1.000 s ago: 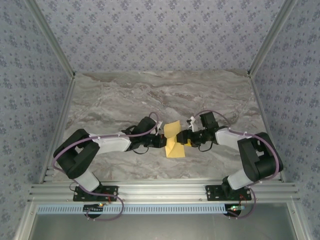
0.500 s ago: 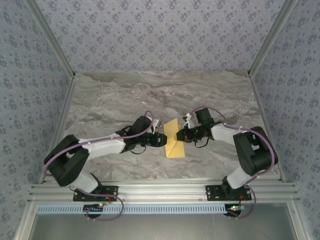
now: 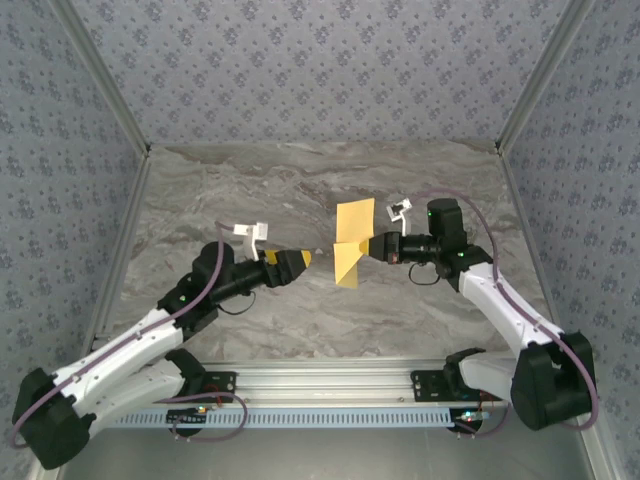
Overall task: Fold a paper plane with a square sheet of paper (fold left side to right side)
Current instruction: Turn over the paper at the center of the table.
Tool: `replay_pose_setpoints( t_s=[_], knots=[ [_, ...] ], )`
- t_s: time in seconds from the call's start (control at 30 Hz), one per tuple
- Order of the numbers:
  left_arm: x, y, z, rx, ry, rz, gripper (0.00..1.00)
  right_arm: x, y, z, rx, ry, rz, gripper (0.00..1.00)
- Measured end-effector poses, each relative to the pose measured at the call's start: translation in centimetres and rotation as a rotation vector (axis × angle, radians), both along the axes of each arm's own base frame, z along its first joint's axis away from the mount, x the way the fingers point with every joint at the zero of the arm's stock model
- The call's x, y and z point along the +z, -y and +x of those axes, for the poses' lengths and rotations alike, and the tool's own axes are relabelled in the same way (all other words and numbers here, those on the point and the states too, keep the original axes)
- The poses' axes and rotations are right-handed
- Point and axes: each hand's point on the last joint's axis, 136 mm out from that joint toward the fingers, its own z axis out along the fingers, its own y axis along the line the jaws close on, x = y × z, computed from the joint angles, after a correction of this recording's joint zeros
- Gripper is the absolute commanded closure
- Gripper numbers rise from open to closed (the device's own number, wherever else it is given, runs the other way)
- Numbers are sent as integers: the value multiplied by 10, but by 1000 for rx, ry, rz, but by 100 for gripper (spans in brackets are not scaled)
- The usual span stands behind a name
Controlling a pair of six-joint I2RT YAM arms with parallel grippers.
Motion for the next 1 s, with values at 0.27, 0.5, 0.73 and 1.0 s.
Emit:
replay_pose_setpoints(
  t_s=[0.27, 0.5, 0.73, 1.0],
  knots=[
    [32, 19, -10, -84, 21, -149, 11, 73, -19, -26, 67, 108, 111, 98],
    [23, 47, -21, -174, -7, -158, 30, 101, -42, -49, 154, 134, 159, 96],
    [50, 53, -25, -192, 30, -236, 74, 105, -44, -50, 154, 116, 175, 89],
    [53, 52, -23, -173, 33, -250, 95, 99, -40, -46, 116, 109, 147, 66]
  ],
)
